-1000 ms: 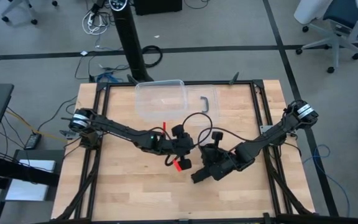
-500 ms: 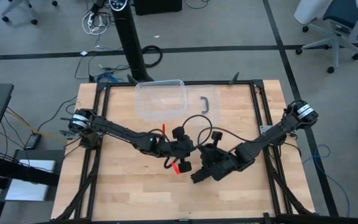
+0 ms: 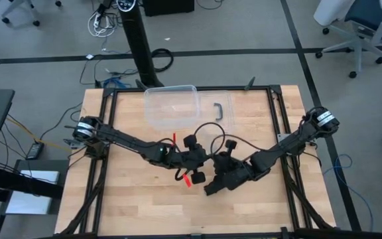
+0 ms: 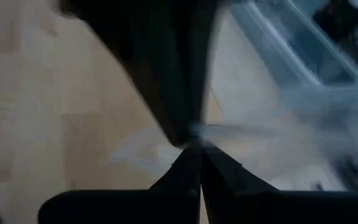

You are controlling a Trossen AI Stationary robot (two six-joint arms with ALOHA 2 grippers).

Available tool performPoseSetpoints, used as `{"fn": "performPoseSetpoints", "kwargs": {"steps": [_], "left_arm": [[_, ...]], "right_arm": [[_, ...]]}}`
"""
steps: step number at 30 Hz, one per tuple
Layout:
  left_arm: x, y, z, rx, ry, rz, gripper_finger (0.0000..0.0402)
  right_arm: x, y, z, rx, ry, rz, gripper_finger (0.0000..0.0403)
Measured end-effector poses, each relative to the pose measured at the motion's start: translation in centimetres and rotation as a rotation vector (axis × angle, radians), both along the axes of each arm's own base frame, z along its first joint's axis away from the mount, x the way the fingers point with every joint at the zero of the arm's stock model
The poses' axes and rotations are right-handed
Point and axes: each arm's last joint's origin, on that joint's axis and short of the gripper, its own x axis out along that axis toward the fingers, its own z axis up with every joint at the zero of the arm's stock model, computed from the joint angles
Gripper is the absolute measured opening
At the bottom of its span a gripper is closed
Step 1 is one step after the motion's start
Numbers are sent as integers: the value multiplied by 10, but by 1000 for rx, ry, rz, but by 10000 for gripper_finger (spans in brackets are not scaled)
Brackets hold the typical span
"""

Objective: Roll bandage
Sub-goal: Open the transparent zip bag

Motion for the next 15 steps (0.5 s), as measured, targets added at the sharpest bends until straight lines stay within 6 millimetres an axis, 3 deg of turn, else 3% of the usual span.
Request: {"fn": "performPoseSetpoints", "kwargs": {"steps": [3,10,15], "left_arm": [[0,-1,0,2,-2,0,0],[0,-2,1,3,-16,5,0],[0,-2,1,5,-16,9,0]], "right_arm": [[3,-1,1,-35,1,25,3],[0,-23,-8,47,84,-97,1],[-4,-14,-9,58,88,-64,1]]}}
